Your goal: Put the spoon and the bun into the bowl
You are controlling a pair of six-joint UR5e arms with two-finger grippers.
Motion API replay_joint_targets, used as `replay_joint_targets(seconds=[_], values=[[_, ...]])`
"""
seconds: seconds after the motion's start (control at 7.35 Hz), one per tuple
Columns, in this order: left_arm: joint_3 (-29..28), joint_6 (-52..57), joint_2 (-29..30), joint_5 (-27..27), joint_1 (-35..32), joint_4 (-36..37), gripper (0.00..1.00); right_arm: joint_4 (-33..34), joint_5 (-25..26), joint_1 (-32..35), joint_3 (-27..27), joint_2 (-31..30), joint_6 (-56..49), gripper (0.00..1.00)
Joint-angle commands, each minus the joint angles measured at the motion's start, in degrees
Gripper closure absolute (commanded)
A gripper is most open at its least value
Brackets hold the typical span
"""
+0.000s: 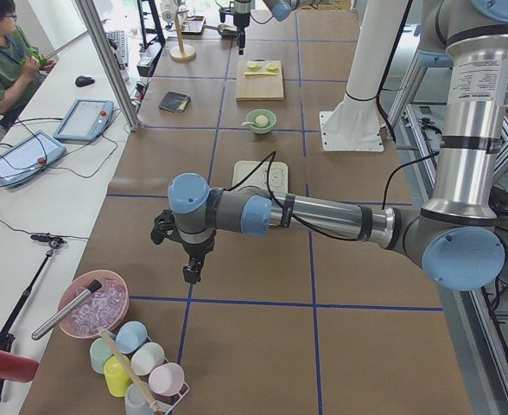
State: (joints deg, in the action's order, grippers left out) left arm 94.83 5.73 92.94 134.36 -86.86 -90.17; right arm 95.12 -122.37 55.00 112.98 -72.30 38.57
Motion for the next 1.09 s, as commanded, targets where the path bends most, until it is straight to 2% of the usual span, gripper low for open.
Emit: replay_joint_targets(seconds=[0.0,0.14,0.41,0.68,0.82,0.95], values=[[0.00,0.42,-0.22,0.29,-0.06,-0.09,0.00,-0.03,-3.22,8.95,-0.04,-8.26,-14.51,0.00],[-0.17,0.42,-0.48,0.03,-0.06,0.00,0.00,0.23,-3.31,11.95,-0.21,-10.82,-20.40,0.00],[-0.17,0.51,-4.15,0.11,0.03,-3.40,0.00,0.06,-8.64,18.70,-2.65,-15.39,-30.51,0.00],[-0.26,0.51,-6.10,0.03,-0.06,-5.80,0.00,-0.03,-10.51,26.36,-8.79,-16.99,-45.44,0.00],[-0.70,0.51,-6.72,0.03,-0.06,-5.98,0.00,-0.11,-10.69,29.26,-11.70,-18.13,-48.47,0.00],[-0.70,0.51,-6.72,-0.06,-0.15,-5.98,0.00,-0.38,-13.39,32.51,-16.08,-18.75,-52.67,0.00]])
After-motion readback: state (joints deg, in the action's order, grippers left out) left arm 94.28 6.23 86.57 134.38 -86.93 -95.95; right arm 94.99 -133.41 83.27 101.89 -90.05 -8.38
